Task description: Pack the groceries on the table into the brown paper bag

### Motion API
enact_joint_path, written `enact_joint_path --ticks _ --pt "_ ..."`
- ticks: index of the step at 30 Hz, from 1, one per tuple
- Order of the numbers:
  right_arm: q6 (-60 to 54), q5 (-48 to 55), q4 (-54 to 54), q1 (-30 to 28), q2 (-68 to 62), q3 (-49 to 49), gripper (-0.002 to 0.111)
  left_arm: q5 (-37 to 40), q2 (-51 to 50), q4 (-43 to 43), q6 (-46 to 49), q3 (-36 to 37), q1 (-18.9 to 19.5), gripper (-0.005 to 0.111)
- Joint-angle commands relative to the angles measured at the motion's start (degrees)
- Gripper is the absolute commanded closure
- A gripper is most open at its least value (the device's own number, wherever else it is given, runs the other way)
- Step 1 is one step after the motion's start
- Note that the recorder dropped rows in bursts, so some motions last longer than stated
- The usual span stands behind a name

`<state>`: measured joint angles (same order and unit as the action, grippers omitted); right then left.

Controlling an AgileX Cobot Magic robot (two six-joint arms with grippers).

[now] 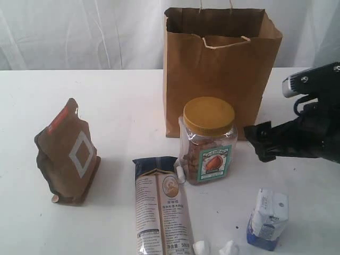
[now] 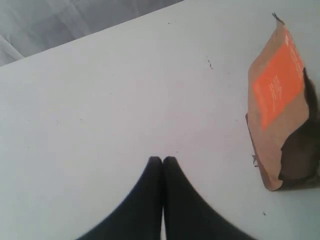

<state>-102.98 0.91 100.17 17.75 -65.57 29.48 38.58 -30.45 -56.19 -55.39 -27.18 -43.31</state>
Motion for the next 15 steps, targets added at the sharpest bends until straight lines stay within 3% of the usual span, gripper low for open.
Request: enact_joint_path --ticks 1,5,10,13,15 --pt "0.2 12.1 -1.6 0.0 6.5 -1.0 0.003 0.1 0.5 0.4 -0.1 0.4 -0.1 0.107" --pt "2.8 18.6 -24.1 0.0 10.6 -1.7 0.003 0.1 0.5 0.5 0.3 0.4 -0.1 0.107" --pt "22.0 32.2 -55.4 0.0 11.7 -4.0 0.003 0.1 0.5 0.5 0.3 0.4 -0.1 0.107" --pt "27.1 44.6 -63.9 0.0 11.7 -3.9 0.003 0.1 0.5 0.5 0.3 0.4 -0.1 0.107" --pt "27.2 47.3 -64.5 0.0 11.7 -3.9 0.003 0.1 0.5 0.5 0.3 0.4 -0.1 0.107"
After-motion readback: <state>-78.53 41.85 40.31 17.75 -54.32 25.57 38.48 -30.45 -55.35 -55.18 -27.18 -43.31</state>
